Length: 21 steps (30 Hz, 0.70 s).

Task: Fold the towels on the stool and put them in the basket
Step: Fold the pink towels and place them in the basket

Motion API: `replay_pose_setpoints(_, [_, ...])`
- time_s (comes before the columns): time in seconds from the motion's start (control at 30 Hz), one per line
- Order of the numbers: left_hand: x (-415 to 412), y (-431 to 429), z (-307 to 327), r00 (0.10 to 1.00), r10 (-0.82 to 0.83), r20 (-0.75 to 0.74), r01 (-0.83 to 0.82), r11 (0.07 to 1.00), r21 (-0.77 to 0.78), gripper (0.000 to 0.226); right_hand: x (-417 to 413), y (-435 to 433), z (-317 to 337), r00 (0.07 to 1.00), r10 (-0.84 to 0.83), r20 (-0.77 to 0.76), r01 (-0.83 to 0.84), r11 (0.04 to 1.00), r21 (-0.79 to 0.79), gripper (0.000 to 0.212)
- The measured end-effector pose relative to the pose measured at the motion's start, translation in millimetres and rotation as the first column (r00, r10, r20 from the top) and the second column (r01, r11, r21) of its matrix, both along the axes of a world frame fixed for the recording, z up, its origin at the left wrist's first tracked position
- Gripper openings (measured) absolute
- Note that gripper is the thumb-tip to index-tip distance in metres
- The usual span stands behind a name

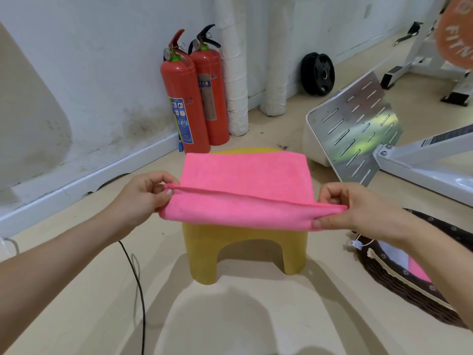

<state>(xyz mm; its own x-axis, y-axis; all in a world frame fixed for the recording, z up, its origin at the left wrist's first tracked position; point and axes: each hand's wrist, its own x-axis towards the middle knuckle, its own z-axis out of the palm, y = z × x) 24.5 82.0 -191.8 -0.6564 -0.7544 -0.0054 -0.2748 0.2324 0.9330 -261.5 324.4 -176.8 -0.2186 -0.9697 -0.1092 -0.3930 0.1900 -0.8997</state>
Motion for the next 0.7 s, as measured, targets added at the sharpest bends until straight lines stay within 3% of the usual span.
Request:
replay_pose_setpoints(0.07, [1.3,1.2,-1.0,0.998,-0.029,0.052,0.028,0.999,0.022,0.046,-1.5,1.3,5.2,0.993,0.056,0.102,-0.062,0.997,0.056,0.027])
replay_pose_setpoints(0.2, [-1.7,2.2,-1.8,0.998,-0.007,0.057,0.003,0.997,0.075,0.039,-3.8,-3.1,5.1,0.984,0.02,0.178,-0.029,0.998,0.048,0.017])
replay_pose_setpoints(0.33, [-9.7,-1.2,-1.8,0.997,0.083,0.002,-0.083,0.99,0.111,0.03,-6.1,-16.3,-0.3,0.926,-0.128,0.355,0.118,0.992,0.051,0.014])
replay_pose_setpoints(0.4, [-15.6,-6.5,0.0,0.991,0.134,-0.029,-0.131,0.987,0.095,0.027,-10.5,-26.7,0.6,0.907,-0.219,0.361,0.21,0.976,0.065,0.013])
replay_pose_setpoints(0.5, [-30.4,-18.3,2.7,0.974,0.22,-0.06,-0.22,0.975,0.0,0.03,-20.8,-48.2,5.5,0.919,-0.309,0.245,0.304,0.951,0.06,0.014])
replay_pose_setpoints(0.57, [-43.9,-27.0,1.3,0.961,0.269,-0.067,-0.273,0.96,-0.064,0.03,-26.8,-66.2,10.3,0.935,-0.347,0.076,0.346,0.938,0.025,0.015])
replay_pose_setpoints(0.7, [-66.6,-38.1,-10.1,0.948,0.314,0.056,-0.27,0.884,-0.381,0.026,-37.0,-104.1,7.2,0.907,-0.333,-0.258,0.341,0.94,-0.014,0.018])
